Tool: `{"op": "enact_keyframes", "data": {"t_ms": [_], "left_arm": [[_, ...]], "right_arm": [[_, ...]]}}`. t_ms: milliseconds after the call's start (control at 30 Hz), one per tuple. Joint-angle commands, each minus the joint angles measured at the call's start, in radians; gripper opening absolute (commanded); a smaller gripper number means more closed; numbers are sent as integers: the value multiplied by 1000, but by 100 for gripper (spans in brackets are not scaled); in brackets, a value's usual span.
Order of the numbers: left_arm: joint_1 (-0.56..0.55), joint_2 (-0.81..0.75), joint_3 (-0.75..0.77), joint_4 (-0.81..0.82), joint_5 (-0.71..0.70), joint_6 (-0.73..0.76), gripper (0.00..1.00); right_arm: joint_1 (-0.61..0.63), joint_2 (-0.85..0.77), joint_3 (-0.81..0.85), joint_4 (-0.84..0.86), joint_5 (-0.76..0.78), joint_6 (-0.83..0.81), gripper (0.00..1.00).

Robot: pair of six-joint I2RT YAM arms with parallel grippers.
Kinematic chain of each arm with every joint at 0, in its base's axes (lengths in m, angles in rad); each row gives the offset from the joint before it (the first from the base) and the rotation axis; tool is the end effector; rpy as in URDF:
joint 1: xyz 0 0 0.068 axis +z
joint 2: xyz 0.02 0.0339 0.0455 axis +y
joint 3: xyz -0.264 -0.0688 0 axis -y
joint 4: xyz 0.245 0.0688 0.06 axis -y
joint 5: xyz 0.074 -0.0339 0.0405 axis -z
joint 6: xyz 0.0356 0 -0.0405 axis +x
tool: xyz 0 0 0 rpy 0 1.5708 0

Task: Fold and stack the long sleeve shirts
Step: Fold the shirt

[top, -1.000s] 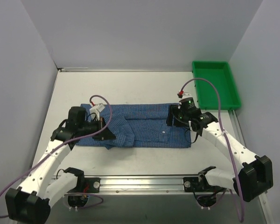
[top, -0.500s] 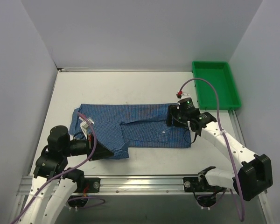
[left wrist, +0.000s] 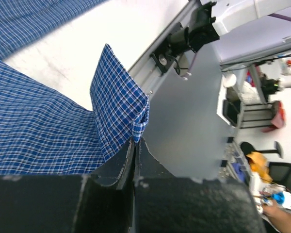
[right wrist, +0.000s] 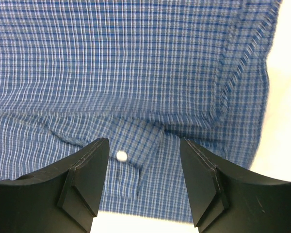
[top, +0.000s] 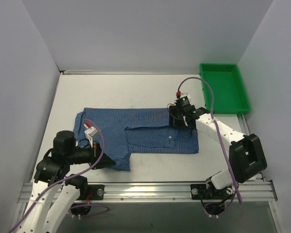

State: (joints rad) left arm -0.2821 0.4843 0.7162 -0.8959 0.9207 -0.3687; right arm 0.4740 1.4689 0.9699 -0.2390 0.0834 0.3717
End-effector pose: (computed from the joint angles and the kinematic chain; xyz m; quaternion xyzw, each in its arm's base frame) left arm 0.0750 -0.0512 0.2922 0.1596 0.8130 -0.5039 0.2442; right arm 0.2843 0.1425 0.2379 -0.0299 0.9134 0.1311 0.3842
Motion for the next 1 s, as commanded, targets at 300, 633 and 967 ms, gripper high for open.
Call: {"op": "enact_keyframes", "data": {"t_ms": [300, 633, 967], "left_arm": [[1, -52, 184, -92, -357, 93, 0], [0, -58, 276, -78, -651, 91, 0], [3, 117, 262, 49, -415, 181, 6]], "right_arm": [[8, 137, -88, 113, -46, -5, 57], [9, -33, -93, 21, -66, -7, 56], [167, -157, 64, 9, -531, -217, 63]]}}
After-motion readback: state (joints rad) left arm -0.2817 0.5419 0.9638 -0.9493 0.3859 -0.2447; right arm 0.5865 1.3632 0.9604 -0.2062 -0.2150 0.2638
